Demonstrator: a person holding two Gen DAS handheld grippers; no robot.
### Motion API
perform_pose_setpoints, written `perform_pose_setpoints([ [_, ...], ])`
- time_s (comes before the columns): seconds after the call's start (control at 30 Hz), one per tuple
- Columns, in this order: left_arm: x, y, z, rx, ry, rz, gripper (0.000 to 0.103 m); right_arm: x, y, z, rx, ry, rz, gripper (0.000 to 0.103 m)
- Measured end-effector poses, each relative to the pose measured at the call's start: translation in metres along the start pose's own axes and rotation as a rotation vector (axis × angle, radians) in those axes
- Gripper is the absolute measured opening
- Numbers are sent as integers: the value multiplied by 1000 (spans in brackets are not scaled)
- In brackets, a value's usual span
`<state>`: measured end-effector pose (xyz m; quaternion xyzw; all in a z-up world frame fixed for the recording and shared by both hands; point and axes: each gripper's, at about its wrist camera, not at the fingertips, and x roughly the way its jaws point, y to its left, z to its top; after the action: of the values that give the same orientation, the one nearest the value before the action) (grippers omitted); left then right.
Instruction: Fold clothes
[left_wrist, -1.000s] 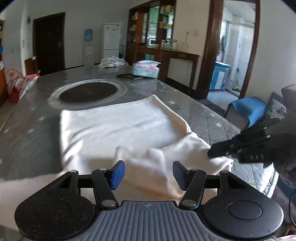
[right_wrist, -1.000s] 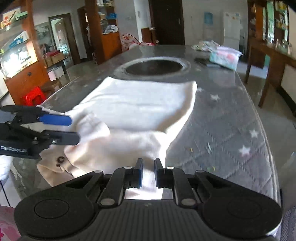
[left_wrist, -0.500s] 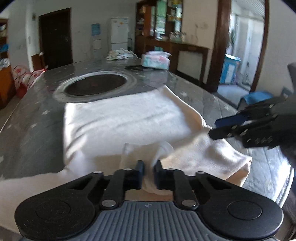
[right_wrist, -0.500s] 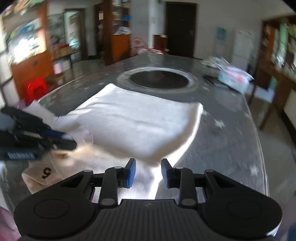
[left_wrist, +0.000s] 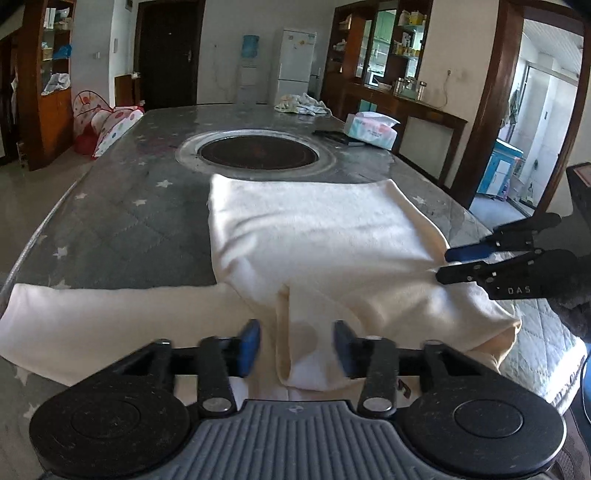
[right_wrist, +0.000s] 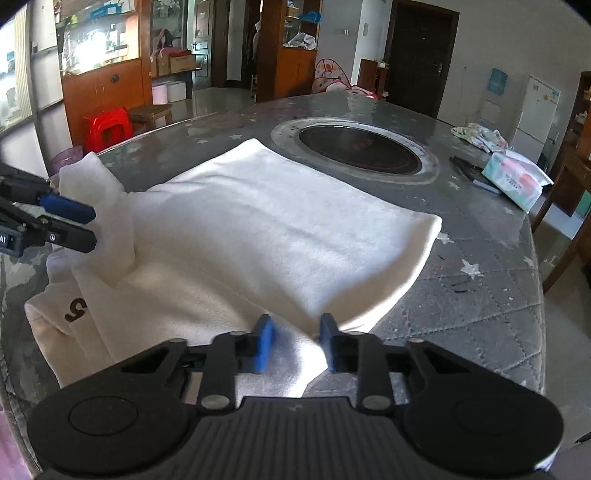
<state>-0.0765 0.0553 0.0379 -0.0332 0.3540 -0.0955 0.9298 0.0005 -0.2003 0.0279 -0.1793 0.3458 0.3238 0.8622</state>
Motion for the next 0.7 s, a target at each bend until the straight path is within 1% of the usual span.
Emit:
perform_pose_setpoints([
  [0.1, 6, -3, 3, 15, 2, -12, 49, -4, 1, -1, -7, -11, -6, 4],
  [0.2, 17, -3, 5, 21, 15, 2, 47, -6, 5, -2, -30, -14, -37, 4],
  [0.23, 20, -2, 5, 15, 23, 0, 34, -6, 6, -2, -29, -17, -44, 3],
  [0.27, 24, 0, 5, 12, 32, -3, 19, -7, 6, -3, -26, -20, -49, 3],
  [0.3, 26, 1, 5, 8, 40, -4, 18, -9, 7, -3, -28, -25, -54, 3],
  [0.33, 26, 2, 5, 2, 40, -2, 12, -10, 7, -3, -29, -29, -69, 3],
  [0.37, 24, 3, 7, -2, 31, -3, 10, -12, 6, -3, -28, -27, -85, 3],
  [0.5, 16, 6, 13, 6, -27, -4, 10, -19, 1, -7, -20, -30, -133, 3],
  [0.6, 27, 9, 14, 7, -6, 15, 10, -18, -4, -12, 37, -23, -154, 3],
  [0.63, 31, 10, 13, 6, 11, 19, 10, -16, -6, -14, 55, -20, -163, 4],
  [0.7, 34, 11, 12, 5, 21, 25, 11, -16, -8, -14, 78, -21, -162, 6],
])
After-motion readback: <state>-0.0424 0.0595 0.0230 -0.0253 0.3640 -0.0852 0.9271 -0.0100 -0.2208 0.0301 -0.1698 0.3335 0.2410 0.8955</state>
